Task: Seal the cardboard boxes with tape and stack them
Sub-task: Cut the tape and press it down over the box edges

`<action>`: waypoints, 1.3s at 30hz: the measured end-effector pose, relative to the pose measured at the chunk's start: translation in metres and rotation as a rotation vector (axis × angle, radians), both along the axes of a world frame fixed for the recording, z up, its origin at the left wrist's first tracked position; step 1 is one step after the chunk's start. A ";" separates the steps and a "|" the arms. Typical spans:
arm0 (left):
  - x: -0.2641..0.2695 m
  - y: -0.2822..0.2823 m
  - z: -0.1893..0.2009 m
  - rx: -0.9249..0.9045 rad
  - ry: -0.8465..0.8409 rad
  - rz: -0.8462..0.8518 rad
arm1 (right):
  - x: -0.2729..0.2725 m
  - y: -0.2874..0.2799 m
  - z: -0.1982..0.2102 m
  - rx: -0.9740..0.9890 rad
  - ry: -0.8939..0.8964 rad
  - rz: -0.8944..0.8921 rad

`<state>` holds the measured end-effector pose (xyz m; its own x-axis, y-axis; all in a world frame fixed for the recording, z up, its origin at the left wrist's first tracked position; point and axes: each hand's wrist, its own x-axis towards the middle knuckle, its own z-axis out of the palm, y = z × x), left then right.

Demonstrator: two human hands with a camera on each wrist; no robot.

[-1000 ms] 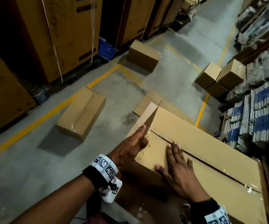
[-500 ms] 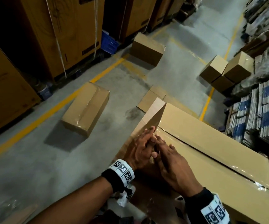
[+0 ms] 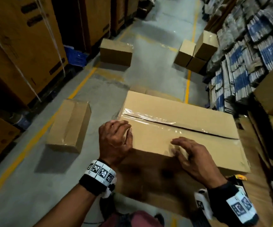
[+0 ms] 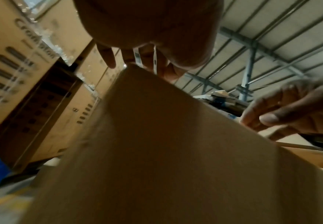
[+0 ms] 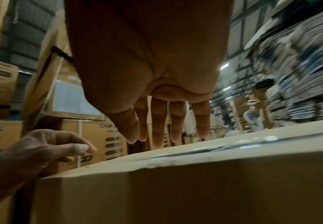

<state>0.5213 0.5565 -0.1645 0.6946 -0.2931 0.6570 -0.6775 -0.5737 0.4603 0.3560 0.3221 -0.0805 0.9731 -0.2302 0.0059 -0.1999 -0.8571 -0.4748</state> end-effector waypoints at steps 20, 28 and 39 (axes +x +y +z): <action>-0.145 -0.145 0.009 0.500 0.179 -0.359 | -0.165 -0.149 -0.020 -0.260 0.212 -0.164; -0.103 -0.078 0.030 0.546 0.190 -0.107 | -0.147 -0.060 -0.013 -0.107 0.276 0.329; -0.206 -0.156 0.042 0.759 0.427 -0.130 | -0.098 -0.167 -0.034 -0.185 0.088 0.101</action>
<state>0.3149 0.4007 -0.1224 0.7669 -0.6393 -0.0559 -0.6160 -0.7578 0.2150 0.2580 0.1547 -0.1144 0.9897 -0.1347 -0.0473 -0.1427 -0.9457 -0.2921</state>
